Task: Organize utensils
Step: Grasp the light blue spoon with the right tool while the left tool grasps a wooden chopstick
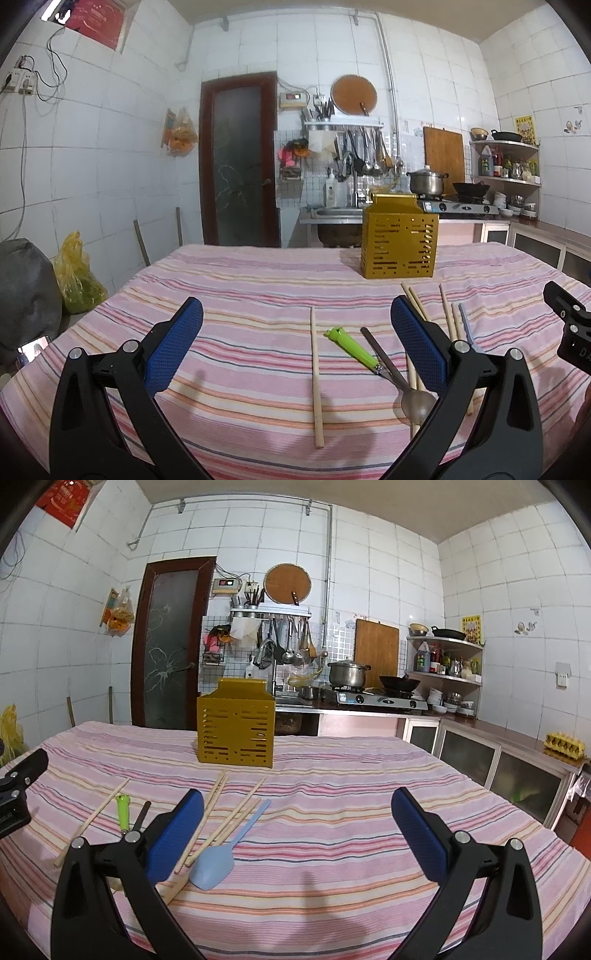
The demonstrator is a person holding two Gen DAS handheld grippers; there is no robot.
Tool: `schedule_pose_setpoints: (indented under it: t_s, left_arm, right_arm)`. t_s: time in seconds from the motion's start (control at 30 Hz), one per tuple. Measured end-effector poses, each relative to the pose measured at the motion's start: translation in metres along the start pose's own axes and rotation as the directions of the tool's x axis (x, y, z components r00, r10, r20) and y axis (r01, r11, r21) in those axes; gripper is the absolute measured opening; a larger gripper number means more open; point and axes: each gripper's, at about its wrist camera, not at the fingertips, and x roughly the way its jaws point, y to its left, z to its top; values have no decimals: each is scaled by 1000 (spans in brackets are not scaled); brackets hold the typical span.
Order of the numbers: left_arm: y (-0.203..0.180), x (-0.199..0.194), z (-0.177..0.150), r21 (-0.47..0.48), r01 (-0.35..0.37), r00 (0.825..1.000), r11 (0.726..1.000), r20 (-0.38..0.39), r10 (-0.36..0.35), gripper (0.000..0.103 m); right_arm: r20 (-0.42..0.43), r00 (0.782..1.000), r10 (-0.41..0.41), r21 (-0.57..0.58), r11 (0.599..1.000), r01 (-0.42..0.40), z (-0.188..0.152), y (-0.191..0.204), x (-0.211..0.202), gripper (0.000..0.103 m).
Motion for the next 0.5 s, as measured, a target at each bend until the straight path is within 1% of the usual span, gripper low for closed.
schedule_pose_setpoints:
  t_s: [0.13, 0.37, 0.5]
  left_arm:
    - [2, 2, 0, -10, 1, 1000, 1000, -15, -1, 98]
    - [1, 7, 1, -13, 3, 999, 1000, -48, -4, 98]
    - [3, 12, 2, -27, 14, 997, 1000, -77, -16, 98]
  right_arm:
    - [3, 1000, -1, -22, 1000, 1, 0, 6, -2, 99]
    - [-18, 1000, -1, -29, 1000, 1, 0, 8, 0, 99]
    - [-55, 998, -5, -58, 998, 1, 3, 15, 8, 99]
